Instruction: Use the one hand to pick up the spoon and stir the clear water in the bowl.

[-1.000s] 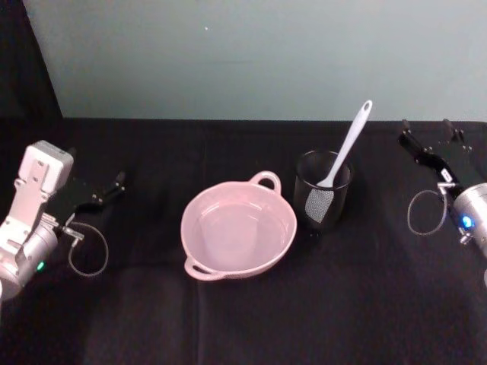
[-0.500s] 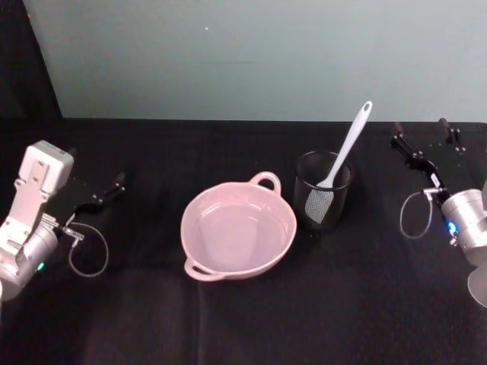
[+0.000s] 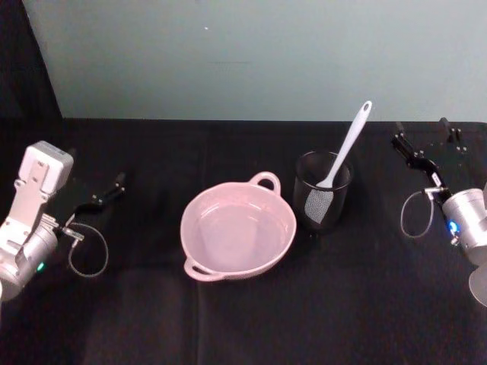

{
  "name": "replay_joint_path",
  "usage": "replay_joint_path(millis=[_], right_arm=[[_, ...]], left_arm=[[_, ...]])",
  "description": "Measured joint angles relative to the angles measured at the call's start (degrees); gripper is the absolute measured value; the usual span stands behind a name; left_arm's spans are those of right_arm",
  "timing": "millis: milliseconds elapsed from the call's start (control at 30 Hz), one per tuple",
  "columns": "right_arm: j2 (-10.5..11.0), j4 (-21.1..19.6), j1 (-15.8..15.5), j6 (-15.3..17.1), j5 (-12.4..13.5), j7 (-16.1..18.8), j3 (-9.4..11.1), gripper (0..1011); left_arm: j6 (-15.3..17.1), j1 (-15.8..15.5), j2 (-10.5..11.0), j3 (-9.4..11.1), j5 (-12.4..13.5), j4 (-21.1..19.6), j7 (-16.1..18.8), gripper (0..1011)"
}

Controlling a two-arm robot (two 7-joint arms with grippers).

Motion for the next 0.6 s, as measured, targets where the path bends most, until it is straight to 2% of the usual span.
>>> replay_joint_path(millis=[600], right_arm=[[0.08, -0.19, -0.09, 0.21, 0.18, 0.1, 0.03, 1003]], left_arm=[[0.0, 0.0, 0.0, 0.0, 0.0, 0.0, 0.0, 1011]])
